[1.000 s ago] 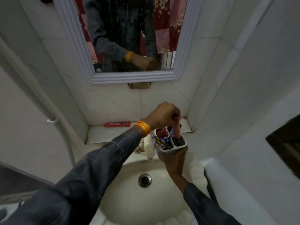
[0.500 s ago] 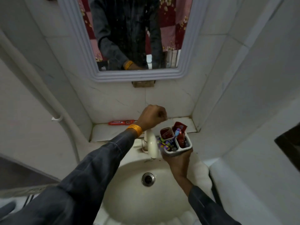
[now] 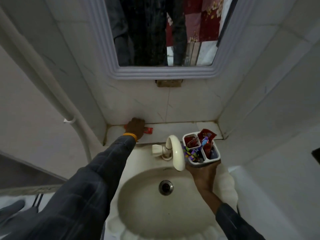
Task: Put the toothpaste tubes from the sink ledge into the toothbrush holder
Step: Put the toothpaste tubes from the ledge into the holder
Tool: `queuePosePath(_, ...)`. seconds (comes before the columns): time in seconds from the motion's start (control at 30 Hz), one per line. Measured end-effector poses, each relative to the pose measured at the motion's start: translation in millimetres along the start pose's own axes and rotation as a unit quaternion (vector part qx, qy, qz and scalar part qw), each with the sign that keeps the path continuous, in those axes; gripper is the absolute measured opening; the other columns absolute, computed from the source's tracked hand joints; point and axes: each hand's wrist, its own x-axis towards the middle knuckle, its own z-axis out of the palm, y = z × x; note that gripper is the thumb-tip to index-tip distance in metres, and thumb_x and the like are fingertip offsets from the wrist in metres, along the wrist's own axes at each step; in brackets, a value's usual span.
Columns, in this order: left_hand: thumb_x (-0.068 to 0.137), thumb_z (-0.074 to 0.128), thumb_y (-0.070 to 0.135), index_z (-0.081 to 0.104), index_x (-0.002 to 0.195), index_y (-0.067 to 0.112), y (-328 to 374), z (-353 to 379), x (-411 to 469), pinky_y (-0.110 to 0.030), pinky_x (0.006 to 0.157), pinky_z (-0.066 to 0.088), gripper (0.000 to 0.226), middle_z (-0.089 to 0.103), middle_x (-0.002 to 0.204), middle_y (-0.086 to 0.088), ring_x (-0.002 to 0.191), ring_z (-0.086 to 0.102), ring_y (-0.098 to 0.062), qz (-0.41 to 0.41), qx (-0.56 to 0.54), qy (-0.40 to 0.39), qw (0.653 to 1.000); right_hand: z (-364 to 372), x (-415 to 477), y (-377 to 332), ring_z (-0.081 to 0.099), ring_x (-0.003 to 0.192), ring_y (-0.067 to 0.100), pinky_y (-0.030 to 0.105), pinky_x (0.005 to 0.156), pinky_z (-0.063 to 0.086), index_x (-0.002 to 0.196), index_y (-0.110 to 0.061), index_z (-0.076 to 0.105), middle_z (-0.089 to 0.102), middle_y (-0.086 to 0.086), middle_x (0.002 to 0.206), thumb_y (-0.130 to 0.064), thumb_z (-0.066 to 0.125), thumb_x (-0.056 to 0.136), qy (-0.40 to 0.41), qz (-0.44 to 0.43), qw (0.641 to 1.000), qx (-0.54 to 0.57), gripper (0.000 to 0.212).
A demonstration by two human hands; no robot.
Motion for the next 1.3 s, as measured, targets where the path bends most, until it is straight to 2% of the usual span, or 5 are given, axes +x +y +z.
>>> queuePosePath(0.33, 0.084, 0.072, 0.033, 0.066, 0.101, 0.009, 38, -38, -14, -0.039, 0.084, 0.053, 0.031, 0.071, 0.104, -0.016, 0.094, 0.065, -0.033, -0.009, -0.19, 0.024, 0.982, 2, -6, 2, 0.057, 0.128, -0.019, 0.014, 0.105, 0.054, 0.155, -0.003, 0.033, 0.051, -0.023, 0.144, 0.01, 0.102, 0.055, 0.01, 0.017, 1.0, -0.005, 0.122)
queuePosePath(0.7, 0.075, 0.082, 0.028, 0.07, 0.088, 0.006, 176, -155, -83, -0.013, 0.057, 0.052, 0.027, 0.071, 0.074, 0.002, 0.061, 0.066, -0.004, 0.277, -0.314, 0.056, 0.906, -1, -4, -2, 0.068, 0.124, 0.013, 0.044, 0.11, 0.057, 0.146, -0.015, 0.045, 0.065, -0.003, 0.137, -0.012, 0.105, 0.06, 0.006, 0.035, 0.999, -0.035, 0.105)
queuePosePath(0.8, 0.073, 0.082, 0.033, 0.07, 0.086, 0.01, 202, -133, -87, -0.019, 0.056, 0.048, 0.029, 0.072, 0.077, 0.0, 0.063, 0.063, -0.011, 0.299, -0.233, 0.045, 0.924, -5, -6, -1, 0.065, 0.098, 0.001, 0.038, 0.101, 0.057, 0.139, -0.022, 0.047, 0.06, -0.016, 0.114, -0.008, 0.1, 0.071, -0.014, 0.043, 0.997, -0.065, 0.087)
queuePosePath(1.0, 0.078, 0.073, 0.026, 0.067, 0.084, 0.012, 224, -77, -93, -0.03, 0.065, 0.039, 0.016, 0.072, 0.087, -0.01, 0.081, 0.062, -0.028, 0.305, -0.086, 0.04, 0.948, 2, -2, 8, 0.056, 0.131, -0.004, -0.002, 0.103, 0.04, 0.152, -0.003, 0.041, 0.059, 0.007, 0.146, -0.026, 0.11, 0.054, 0.01, -0.01, 0.992, -0.125, 0.122)
queuePosePath(1.3, 0.079, 0.073, 0.016, 0.074, 0.087, 0.013, 221, -65, -97, -0.027, 0.065, 0.043, 0.009, 0.076, 0.091, -0.005, 0.085, 0.066, -0.023, 0.297, -0.084, 0.054, 0.95, -3, -4, 1, 0.057, 0.132, 0.008, -0.002, 0.099, 0.043, 0.153, -0.002, 0.036, 0.056, 0.01, 0.149, -0.01, 0.108, 0.055, 0.015, 0.003, 0.996, -0.092, 0.121)
